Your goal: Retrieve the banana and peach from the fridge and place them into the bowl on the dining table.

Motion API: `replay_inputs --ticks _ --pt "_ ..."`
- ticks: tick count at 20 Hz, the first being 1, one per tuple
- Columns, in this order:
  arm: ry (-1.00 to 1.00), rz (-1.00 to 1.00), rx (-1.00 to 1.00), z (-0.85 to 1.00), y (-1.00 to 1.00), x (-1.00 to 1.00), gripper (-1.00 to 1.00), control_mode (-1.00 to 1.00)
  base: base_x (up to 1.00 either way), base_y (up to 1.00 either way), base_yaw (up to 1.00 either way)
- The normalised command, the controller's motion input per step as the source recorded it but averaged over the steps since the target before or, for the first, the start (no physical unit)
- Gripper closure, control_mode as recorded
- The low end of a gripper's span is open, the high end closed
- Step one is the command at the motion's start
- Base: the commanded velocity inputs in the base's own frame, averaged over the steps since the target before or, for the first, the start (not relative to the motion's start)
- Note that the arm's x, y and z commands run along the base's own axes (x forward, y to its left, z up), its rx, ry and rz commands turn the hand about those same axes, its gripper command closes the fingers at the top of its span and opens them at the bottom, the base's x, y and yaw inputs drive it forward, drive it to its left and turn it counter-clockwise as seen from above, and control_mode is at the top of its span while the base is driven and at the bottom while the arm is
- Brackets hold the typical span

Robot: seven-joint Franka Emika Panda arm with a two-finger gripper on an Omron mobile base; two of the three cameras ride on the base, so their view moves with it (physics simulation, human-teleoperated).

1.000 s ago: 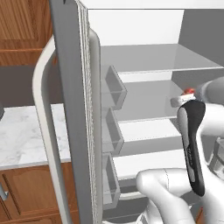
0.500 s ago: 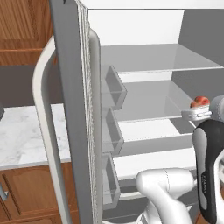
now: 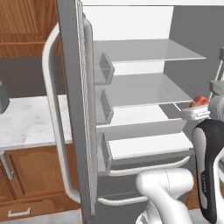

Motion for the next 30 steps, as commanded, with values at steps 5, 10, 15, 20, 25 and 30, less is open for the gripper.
replay_inputs --ticks 5,10,15,20,25,30 --pt "0.00 0.00 0.00 0.00 0.00 0.00 1.00 1.00 -0.98 0.00 -0.05" --pt "0.00 0.00 0.00 0.00 0.00 0.00 1.00 1.00 -0.80 -0.15 -0.41" --pt "0.00 0.00 0.00 0.00 0.00 0.00 1.00 1.00 -0.59 -0.09 -0.60" --pt "0.00 0.00 0.00 0.00 0.00 0.00 1.00 1.00 -0.30 -0.04 -0.70" --pt "0.00 0.00 0.00 0.00 0.00 0.00 1.00 1.00 -0.02 -0.20 -0.75" --pt "0.00 0.00 0.00 0.00 0.00 0.00 1.00 1.00 0.27 -0.14 -0.67"
